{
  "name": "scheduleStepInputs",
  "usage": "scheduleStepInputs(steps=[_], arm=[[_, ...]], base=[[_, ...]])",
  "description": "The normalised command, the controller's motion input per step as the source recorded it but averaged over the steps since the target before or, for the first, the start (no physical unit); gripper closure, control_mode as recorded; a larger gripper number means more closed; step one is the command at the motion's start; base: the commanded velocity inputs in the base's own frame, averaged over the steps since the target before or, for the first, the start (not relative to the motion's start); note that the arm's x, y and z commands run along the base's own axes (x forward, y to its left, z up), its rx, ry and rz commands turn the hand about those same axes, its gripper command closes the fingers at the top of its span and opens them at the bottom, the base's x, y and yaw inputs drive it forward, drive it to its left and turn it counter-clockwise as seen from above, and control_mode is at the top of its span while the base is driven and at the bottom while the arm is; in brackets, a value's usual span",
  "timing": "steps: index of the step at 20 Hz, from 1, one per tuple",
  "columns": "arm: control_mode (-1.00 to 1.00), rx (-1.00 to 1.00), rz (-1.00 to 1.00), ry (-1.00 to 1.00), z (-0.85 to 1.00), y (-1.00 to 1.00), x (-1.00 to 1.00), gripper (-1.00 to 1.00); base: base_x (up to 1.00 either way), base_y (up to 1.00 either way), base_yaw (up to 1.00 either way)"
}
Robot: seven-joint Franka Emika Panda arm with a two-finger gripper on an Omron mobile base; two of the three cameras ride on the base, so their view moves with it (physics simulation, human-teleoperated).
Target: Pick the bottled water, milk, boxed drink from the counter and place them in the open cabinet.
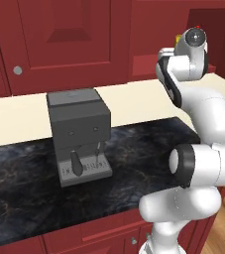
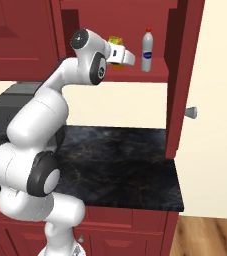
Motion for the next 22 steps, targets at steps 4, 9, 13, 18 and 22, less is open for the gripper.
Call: scheduleStepInputs(steps=[4,9,13,18,22], arm=[[-1.0,0.0,0.0,0.0,-0.08,-0.06,0.25,1.0],[-1.0,0.0,0.0,0.0,-0.1,-0.04,0.23,1.0],[-1.0,0.0,0.0,0.0,-0.09,-0.03,0.17,1.0],[-1.0,0.0,0.0,0.0,-0.11,-0.04,0.17,1.0],[-1.0,0.0,0.0,0.0,-0.13,-0.06,0.12,1.0]], base=[[0.0,0.0,0.0],[0.0,0.0,0.0],[0.0,0.0,0.0],[0.0,0.0,0.0],[0.0,0.0,0.0]])
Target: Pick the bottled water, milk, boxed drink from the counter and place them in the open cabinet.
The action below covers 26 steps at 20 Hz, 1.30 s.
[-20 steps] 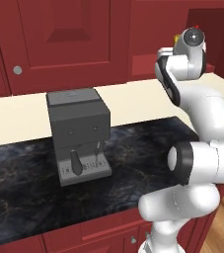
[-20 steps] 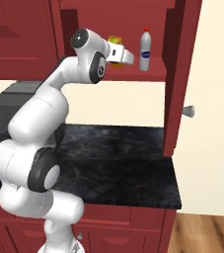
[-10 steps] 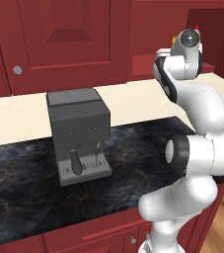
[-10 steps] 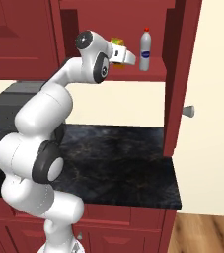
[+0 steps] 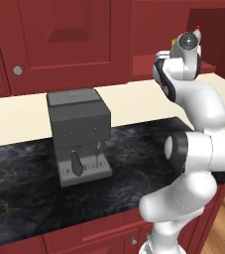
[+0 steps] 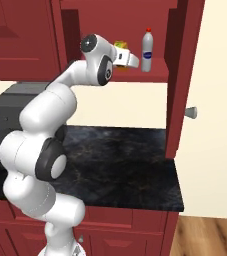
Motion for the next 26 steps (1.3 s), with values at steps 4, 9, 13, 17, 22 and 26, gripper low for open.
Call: scheduleStepInputs(steps=[4,9,13,17,22,26], arm=[[-1.0,0.0,0.0,0.0,-0.15,-0.05,0.11,1.0],[-1.0,0.0,0.0,0.0,-0.09,-0.05,0.14,1.0],[-1.0,0.0,0.0,0.0,-0.06,-0.02,0.14,1.0],[-1.0,0.0,0.0,0.01,0.0,0.0,0.03,1.0],[-1.0,0.0,0.0,0.0,0.0,0.0,0.02,-1.0],[-1.0,0.0,0.0,0.0,0.0,0.0,0.02,-1.0]], base=[[0.0,0.0,0.0],[0.0,0.0,0.0],[0.0,0.0,0.0],[0.0,0.0,0.0],[0.0,0.0,0.0],[0.0,0.0,0.0]])
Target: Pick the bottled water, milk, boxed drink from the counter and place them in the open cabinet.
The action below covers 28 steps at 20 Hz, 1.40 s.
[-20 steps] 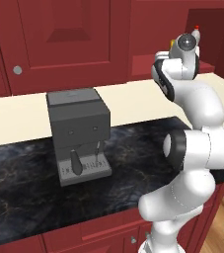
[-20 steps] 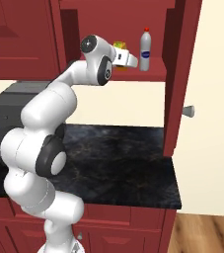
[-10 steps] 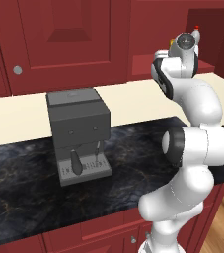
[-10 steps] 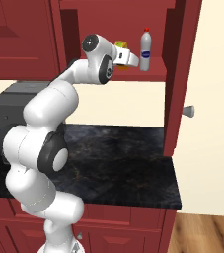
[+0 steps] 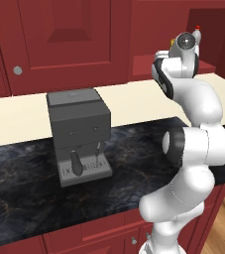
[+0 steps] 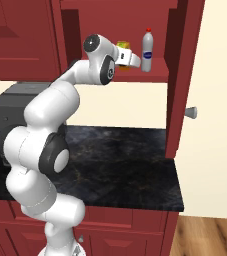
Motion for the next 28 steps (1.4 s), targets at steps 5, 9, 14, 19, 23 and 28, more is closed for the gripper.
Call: scheduleStepInputs(steps=[5,9,14,19,23,28], arm=[[-1.0,0.0,0.0,0.0,0.0,0.0,0.0,-1.0],[-1.0,0.0,0.0,0.0,0.0,-0.01,0.0,-1.0],[-1.0,0.0,0.0,0.0,0.08,0.0,0.0,-1.0],[-1.0,0.01,0.0,0.01,0.13,0.0,-0.2,-1.0],[-1.0,0.01,0.0,0.01,0.05,0.0,-0.41,-1.0],[-1.0,0.0,0.0,0.0,0.02,0.0,-0.54,-1.0]], base=[[0.0,0.0,0.0],[0.0,0.0,0.0],[0.0,0.0,0.0],[0.0,0.0,0.0],[0.0,0.0,0.0],[0.0,0.0,0.0]])
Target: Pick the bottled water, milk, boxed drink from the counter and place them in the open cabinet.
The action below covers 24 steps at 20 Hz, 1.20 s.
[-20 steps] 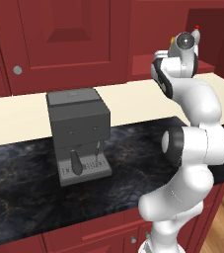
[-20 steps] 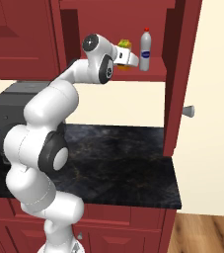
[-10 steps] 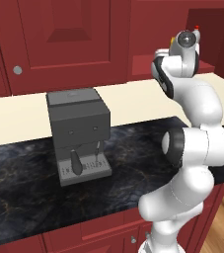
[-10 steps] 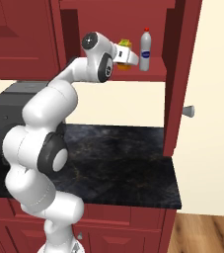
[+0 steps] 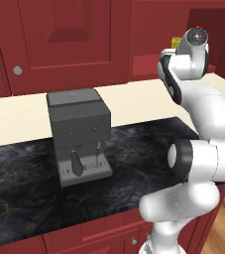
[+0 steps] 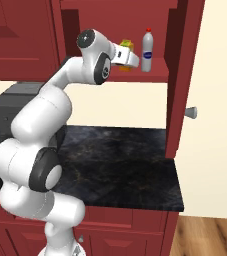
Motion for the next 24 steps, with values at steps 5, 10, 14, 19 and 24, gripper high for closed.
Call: scheduleStepInputs(steps=[5,10,14,19,24], arm=[[-1.0,0.0,0.0,0.0,0.13,0.01,-0.63,-1.0],[-1.0,0.0,0.0,0.0,0.11,0.12,-0.55,-1.0],[-1.0,0.0,0.0,0.0,0.1,0.21,-0.52,-1.0],[-1.0,0.0,0.0,0.0,0.05,0.21,-0.55,-1.0],[-1.0,0.0,0.0,-0.01,0.0,0.17,-0.63,-1.0]], base=[[0.0,0.0,0.0],[0.0,0.0,0.0],[0.0,0.0,0.0],[0.0,0.0,0.0],[0.0,0.0,0.0]])
